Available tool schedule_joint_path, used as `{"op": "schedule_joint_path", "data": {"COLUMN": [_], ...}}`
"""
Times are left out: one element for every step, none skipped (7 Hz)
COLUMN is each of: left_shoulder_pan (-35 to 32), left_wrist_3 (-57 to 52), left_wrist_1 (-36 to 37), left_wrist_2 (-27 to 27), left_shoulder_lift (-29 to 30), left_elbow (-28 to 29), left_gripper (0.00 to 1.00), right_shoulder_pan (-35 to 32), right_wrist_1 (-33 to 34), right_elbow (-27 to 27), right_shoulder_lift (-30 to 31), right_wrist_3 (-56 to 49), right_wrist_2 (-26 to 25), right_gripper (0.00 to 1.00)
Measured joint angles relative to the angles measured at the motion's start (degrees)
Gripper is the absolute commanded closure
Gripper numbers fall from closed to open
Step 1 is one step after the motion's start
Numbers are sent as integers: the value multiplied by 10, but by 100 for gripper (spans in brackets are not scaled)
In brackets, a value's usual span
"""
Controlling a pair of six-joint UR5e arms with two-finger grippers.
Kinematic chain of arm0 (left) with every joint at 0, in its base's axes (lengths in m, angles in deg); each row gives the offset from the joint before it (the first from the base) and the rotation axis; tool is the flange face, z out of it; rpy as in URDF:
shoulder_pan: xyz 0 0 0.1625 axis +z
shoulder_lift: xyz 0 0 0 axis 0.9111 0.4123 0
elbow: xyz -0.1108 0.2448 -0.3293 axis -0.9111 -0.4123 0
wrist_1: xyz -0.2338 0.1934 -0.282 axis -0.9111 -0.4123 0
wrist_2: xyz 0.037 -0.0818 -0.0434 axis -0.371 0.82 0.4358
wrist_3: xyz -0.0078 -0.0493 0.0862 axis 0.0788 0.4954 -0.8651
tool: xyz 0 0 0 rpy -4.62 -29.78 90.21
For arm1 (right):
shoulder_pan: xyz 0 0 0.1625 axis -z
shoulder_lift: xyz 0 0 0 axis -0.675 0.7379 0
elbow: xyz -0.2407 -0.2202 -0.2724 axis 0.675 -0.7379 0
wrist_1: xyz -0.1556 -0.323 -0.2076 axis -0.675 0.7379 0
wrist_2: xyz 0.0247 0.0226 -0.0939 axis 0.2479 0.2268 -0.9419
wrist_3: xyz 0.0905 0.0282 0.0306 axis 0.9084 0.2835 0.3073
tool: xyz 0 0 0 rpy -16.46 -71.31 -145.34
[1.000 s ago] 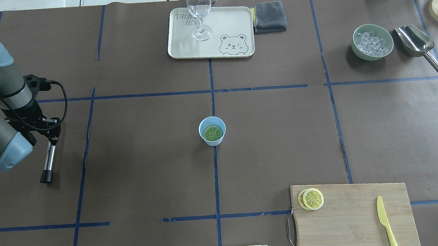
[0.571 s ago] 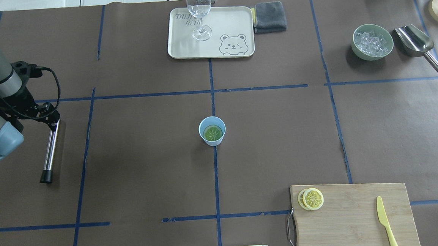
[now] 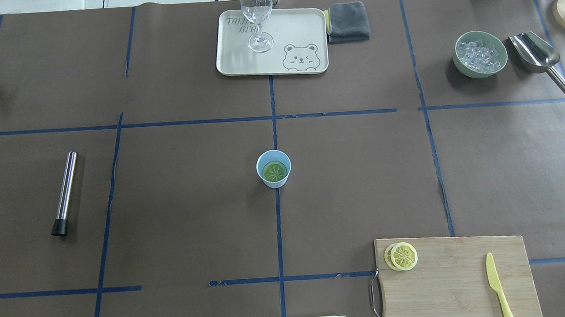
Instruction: Squeeze lemon into cup
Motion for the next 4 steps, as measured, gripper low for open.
{"op": "schedule_joint_path", "data": {"left_shoulder_pan": [-46,-83,-107,-122], "left_wrist_3": [-72,-138,-192,-229], "left_wrist_1": [-1,-5,-18,-45], "left_wrist_2": [1,3,6,8], "left_shoulder_lift": [-11,-27,-58,-95], "left_elbow": [6,20,36,57], "left_gripper": [0,0,0,0], "right_shoulder_pan": [0,-6,-23,-49], "right_wrist_1": [0,0,0,1], "right_elbow": [-1,-3,-11,-30], "right_shoulder_lift": [7,20,35,46], "right_wrist_3": [0,-2,-20,-57], "right_wrist_2": [-1,-1,1,4], "right_gripper": [0,0,0,0]}}
